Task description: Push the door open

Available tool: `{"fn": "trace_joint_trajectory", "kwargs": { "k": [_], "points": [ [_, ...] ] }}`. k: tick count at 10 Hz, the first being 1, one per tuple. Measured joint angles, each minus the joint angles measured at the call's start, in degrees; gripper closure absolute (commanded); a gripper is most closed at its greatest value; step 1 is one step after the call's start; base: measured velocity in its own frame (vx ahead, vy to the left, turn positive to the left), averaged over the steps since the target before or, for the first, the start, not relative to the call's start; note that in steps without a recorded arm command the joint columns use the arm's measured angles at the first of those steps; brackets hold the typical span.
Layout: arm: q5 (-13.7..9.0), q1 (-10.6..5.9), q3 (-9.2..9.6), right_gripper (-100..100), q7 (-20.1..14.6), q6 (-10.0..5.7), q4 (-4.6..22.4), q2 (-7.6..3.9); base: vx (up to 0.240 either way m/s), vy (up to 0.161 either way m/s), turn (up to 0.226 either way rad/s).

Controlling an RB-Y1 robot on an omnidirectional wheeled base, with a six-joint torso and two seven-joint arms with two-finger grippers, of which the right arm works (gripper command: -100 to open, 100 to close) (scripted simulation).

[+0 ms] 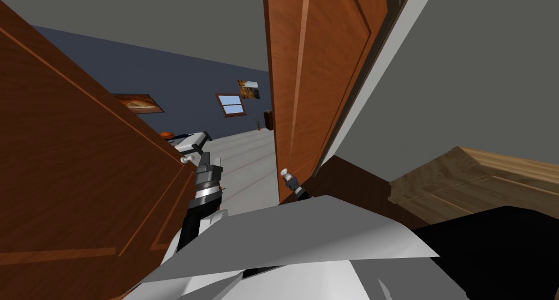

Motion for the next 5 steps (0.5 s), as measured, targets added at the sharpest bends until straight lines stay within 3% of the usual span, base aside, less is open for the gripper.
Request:
{"fn": "trace_joint_trajectory", "kwargs": {
  "k": [5],
  "points": [
    [-1.74, -0.77, 0.84, 100, -6.63, -0.19, 1.18, -0.35, 0.034, 0.023, -0.026]
  ]
}}
